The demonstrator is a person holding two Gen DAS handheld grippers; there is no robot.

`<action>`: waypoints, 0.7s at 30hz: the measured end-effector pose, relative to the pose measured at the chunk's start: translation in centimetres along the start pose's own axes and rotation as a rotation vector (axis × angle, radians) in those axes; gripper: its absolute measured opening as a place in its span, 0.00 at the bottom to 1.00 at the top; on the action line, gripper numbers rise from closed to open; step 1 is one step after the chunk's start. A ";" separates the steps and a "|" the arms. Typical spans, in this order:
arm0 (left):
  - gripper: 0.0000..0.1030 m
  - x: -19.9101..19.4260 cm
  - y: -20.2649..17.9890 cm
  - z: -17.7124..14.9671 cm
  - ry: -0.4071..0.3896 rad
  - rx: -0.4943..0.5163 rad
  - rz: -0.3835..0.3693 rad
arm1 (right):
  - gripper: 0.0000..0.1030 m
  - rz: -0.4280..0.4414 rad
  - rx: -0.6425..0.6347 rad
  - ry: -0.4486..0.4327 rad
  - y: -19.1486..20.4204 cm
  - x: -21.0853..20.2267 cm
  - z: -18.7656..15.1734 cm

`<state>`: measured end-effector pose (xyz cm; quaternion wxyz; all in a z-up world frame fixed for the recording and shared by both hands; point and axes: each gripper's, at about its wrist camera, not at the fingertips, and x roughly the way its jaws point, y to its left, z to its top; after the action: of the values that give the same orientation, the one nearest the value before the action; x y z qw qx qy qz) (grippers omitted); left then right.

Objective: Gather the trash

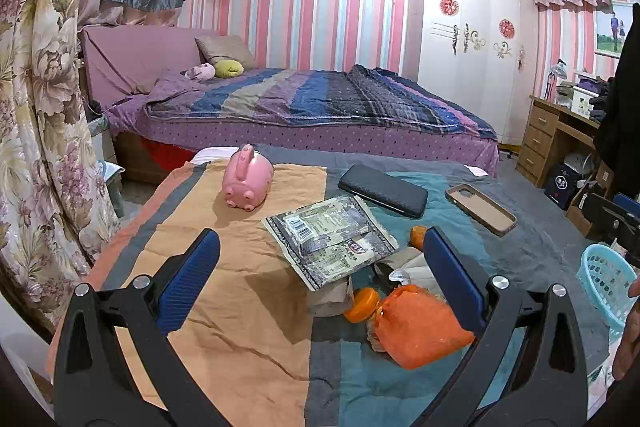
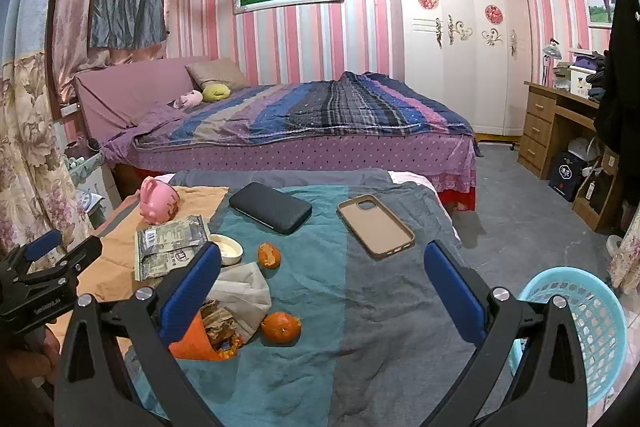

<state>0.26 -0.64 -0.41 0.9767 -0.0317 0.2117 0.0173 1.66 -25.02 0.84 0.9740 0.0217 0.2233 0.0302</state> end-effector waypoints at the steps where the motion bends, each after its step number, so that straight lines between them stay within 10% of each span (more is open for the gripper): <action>1: 0.95 0.0 0.0 0.0 0.000 0.000 0.000 | 0.96 0.003 -0.002 0.004 0.1 0.0 0.0; 21: 0.95 0.0 0.0 -0.1 0.000 -0.003 0.001 | 0.96 0.017 0.008 0.008 -0.1 0.2 0.1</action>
<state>0.26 -0.61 -0.48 0.9766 -0.0330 0.2119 0.0179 1.83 -25.06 0.82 0.9727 0.0274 0.2272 0.0375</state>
